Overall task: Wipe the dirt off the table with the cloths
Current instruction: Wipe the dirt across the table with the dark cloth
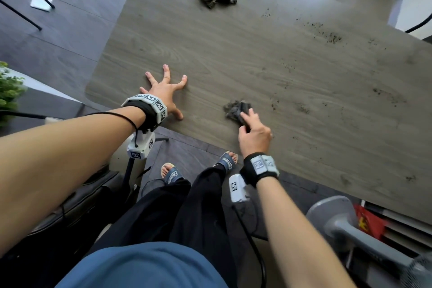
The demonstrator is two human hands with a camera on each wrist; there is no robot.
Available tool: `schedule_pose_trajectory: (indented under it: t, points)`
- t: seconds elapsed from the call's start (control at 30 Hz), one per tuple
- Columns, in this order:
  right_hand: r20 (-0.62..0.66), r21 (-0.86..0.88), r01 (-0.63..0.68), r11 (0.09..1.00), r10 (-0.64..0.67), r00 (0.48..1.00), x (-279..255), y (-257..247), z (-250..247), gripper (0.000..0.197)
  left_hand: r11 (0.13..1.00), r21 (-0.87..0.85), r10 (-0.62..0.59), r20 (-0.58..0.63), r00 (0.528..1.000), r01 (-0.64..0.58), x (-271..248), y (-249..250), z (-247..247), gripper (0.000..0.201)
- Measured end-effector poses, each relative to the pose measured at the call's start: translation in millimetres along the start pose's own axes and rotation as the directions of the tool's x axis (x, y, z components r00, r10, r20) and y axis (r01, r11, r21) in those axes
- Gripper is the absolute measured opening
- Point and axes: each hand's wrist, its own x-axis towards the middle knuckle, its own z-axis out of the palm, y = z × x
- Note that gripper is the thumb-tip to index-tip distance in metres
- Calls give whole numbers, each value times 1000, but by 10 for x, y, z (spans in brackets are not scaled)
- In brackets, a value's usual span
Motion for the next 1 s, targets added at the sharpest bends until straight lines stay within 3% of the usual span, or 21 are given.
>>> schedule_pose_trajectory:
  t: [0.1,0.23,0.33,0.43,0.5,0.57,0.63,0.7,0.83,1.0]
  points:
    - [111,-16,76,997,-74,991,-554,-129,150,46,1000,1,-6,8,1000,6,-7,10,3,122]
    - [262,39,236,971,-237,935,-959,-206,296,45,1000,12,-12,14,1000,12,-35,34,-9,122]
    - [275,165,275,947,-312,909,-873,-281,224,41,1000,24,-14,13,1000,13,-48,36,-13,122]
    - [166,190,300,935,-331,929,-418,-285,68,42,1000,21,-4,8,1000,4,-42,41,-7,122]
    - [54,127,268,955,-276,960,54,-202,-36,43,1000,22,-6,8,1000,5,-47,36,-5,123]
    - [-19,42,157,987,-156,988,507,-83,-145,44,1000,22,-6,8,1000,6,-47,33,-7,123]
    - [-24,-10,5,1000,-5,1000,799,10,-222,44,1000,22,-5,4,1000,5,-49,32,-7,123]
    - [9,-49,-62,997,63,998,854,20,-216,45,1000,27,-6,-3,1000,6,-50,28,-5,123]
    - [72,-151,32,988,-21,997,369,-92,-50,46,1000,20,-3,-4,1000,3,-39,21,4,123]
    - [220,-95,193,977,-168,961,-569,-174,209,49,999,32,-10,-3,1000,10,-45,27,-1,123]
